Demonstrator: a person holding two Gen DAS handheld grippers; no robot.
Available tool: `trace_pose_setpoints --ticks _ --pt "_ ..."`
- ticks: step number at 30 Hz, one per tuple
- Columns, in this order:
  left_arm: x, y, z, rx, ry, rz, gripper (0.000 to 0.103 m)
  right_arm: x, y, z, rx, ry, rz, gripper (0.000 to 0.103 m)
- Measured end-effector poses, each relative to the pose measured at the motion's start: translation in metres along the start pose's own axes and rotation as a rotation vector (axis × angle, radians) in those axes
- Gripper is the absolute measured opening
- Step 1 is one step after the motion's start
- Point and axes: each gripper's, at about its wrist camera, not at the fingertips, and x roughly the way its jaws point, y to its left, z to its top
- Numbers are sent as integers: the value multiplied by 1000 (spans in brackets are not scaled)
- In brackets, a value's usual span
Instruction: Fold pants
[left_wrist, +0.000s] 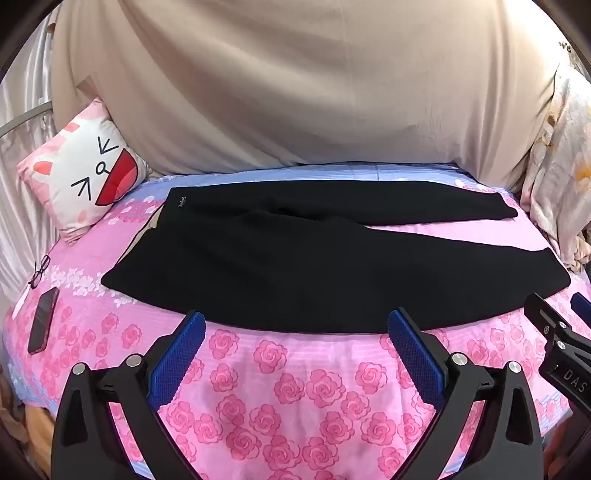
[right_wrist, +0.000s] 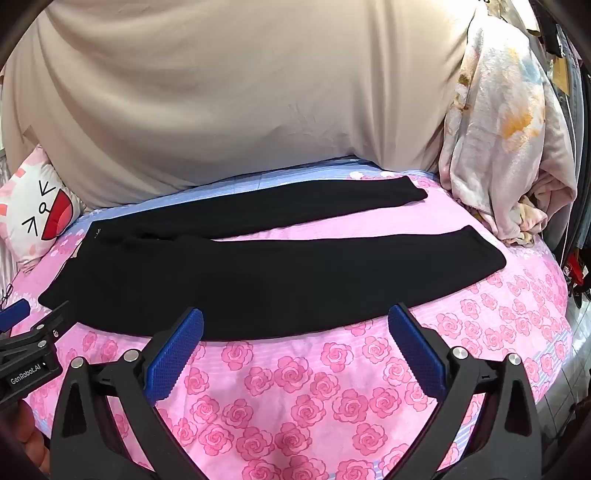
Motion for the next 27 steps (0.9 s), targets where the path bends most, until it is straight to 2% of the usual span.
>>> trace_pose_setpoints --ticks 27 --pt "10 1 -12 24 40 8 98 9 -1 -4 -2 21 -2 98"
